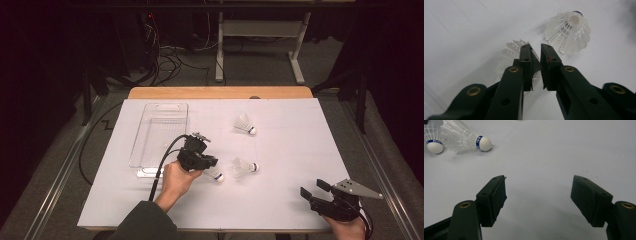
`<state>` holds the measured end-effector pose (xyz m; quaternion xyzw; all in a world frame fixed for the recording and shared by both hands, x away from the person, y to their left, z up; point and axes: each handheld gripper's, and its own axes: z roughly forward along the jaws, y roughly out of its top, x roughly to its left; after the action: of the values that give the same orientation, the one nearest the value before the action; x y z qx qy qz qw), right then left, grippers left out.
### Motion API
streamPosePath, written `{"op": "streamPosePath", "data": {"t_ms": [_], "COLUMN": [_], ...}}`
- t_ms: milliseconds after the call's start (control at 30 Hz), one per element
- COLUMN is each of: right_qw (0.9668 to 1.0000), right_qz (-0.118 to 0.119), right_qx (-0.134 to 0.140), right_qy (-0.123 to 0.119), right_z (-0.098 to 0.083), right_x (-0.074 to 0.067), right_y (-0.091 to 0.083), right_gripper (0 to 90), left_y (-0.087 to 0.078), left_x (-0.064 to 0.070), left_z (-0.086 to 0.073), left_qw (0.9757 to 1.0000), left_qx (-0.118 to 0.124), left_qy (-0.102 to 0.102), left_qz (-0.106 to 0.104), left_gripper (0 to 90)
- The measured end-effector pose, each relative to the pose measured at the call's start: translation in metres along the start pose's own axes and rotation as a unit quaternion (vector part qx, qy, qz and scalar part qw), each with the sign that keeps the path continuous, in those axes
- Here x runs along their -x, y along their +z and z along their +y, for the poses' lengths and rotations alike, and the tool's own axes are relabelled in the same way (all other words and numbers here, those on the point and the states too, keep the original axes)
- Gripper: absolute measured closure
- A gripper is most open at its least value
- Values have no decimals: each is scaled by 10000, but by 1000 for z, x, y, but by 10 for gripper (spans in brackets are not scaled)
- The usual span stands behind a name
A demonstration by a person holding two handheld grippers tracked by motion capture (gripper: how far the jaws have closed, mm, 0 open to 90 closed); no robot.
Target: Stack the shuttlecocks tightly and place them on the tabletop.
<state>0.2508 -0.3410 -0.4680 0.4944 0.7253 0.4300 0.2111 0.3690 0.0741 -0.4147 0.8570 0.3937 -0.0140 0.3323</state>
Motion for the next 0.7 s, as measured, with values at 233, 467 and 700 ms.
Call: {"op": "streamPosePath", "data": {"t_ms": [233,467,700], "right_qw": [10000,10000,10000], "right_qz": [-4,-5,-5], "right_qx": [-1,24,23], "right_qy": [-4,-19,-20], "right_z": [0,0,0], "right_x": [0,0,0], "right_y": [0,0,0], "right_gripper": [289,291,291], "left_y": [-3,-5,-11], "left_x": [2,4,7], "left_z": [0,0,5], "left_qw": [9999,9996,9995], "left_qx": [19,87,108], "left_qy": [55,96,233], "left_qz": [-146,-254,-159], "left_gripper": [869,892,893]}}
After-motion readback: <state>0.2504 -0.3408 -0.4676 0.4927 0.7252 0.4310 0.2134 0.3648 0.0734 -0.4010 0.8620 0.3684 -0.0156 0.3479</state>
